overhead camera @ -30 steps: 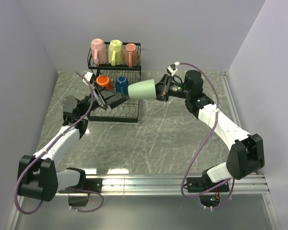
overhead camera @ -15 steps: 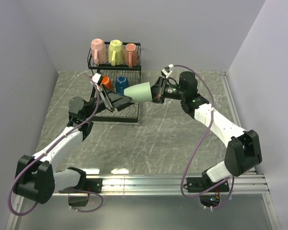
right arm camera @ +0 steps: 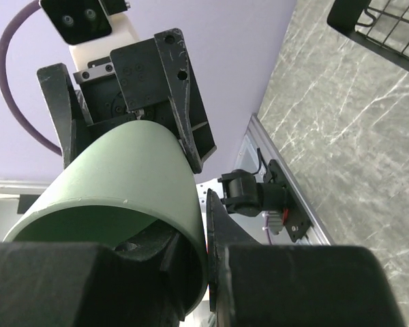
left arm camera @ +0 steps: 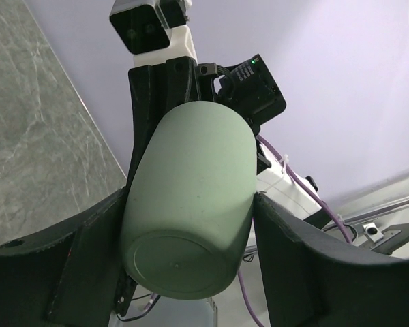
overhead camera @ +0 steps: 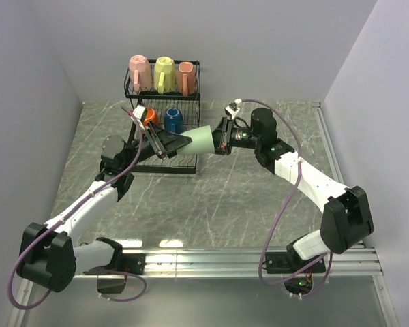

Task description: Load the cups into the dish rack

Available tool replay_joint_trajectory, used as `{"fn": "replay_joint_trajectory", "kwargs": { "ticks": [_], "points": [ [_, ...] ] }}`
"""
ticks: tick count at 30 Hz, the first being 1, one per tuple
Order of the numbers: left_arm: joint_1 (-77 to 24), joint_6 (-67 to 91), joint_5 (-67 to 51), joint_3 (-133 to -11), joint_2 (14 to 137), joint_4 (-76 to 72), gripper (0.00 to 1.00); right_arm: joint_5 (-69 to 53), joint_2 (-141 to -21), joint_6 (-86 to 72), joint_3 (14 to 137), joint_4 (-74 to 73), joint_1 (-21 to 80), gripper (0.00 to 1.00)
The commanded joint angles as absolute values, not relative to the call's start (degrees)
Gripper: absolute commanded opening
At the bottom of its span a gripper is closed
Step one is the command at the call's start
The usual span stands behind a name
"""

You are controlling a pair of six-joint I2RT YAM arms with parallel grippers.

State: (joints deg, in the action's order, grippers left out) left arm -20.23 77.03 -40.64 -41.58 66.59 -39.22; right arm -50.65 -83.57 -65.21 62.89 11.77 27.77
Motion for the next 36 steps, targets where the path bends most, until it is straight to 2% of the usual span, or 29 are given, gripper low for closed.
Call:
{"fn": "replay_joint_trajectory", "kwargs": {
  "ticks": [1, 2, 5, 7, 8, 9, 10, 11, 12, 20, 25, 31, 36],
  "points": [
    [-20.3, 75.85, -39.81, -43.6, 64.16, -41.84, 0.44, -51.16, -80.68, -62.84, 62.76, 12.13, 28.39, 0.0],
    [-20.3, 75.76, -39.81, -43.42, 63.99, -41.66, 0.29, -50.98, -80.51, -62.75, 62.58, 12.04, 28.39, 0.0],
    [-20.3, 75.33, -39.2, -42.8, 62.93, -39.83, 0.01, -50.63, -80.59, -62.93, 62.32, 12.04, 28.3, 0.0],
    [-20.3, 74.27, -38.67, -42.8, 61.62, -37.72, 0.01, -50.62, -80.77, -62.23, 62.66, 11.26, 28.3, 0.03],
    [-20.3, 72.27, -37.98, -43.5, 61.09, -33.35, 0.0, -50.19, -80.95, -61.62, 62.93, 9.07, 28.21, 0.15],
    [-20.22, 70.68, -37.53, -44.11, 60.39, -30.44, 0.01, -49.66, -80.86, -59.7, 63.36, 7.4, 28.13, 0.31],
    [-20.21, 68.75, -36.92, -46.47, 60.12, -26.06, 0.0, -49.14, -80.42, -58.46, 63.72, 5.64, 27.86, 0.67],
    [-19.87, 64.21, -35.96, -47.89, 59.94, -21.67, 0.0, -47.56, -80.16, -57.14, 64.07, 1.45, 27.34, 0.79],
    [-19.69, 61.9, -33.86, -49.21, 59.94, -12.75, 0.0, -46.68, -79.81, -54.26, 64.59, -0.51, 26.9, 0.84],
    [-16.09, 43.28, -20.32, -62.3, 64.41, 16.24, 0.0, -35.17, -73.74, -43.78, 61.0, -21.58, 21.36, 0.87],
    [-16.0, 31.32, -5.23, -75.46, 72.67, 33.62, 0.0, -30.15, -76.11, -36.04, 61.44, -33.99, 18.9, 0.83],
    [-16.0, 24.62, 5.61, -82.61, 82.34, 41.22, 0.0, -30.06, -75.94, -34.02, 59.24, -34.63, 18.28, 0.82],
    [-16.0, 22.68, 11.76, -80.51, 86.13, 41.05, 0.0, -30.15, -76.9, -32.96, 60.38, -35.24, 18.37, 0.81]
  ]
}}
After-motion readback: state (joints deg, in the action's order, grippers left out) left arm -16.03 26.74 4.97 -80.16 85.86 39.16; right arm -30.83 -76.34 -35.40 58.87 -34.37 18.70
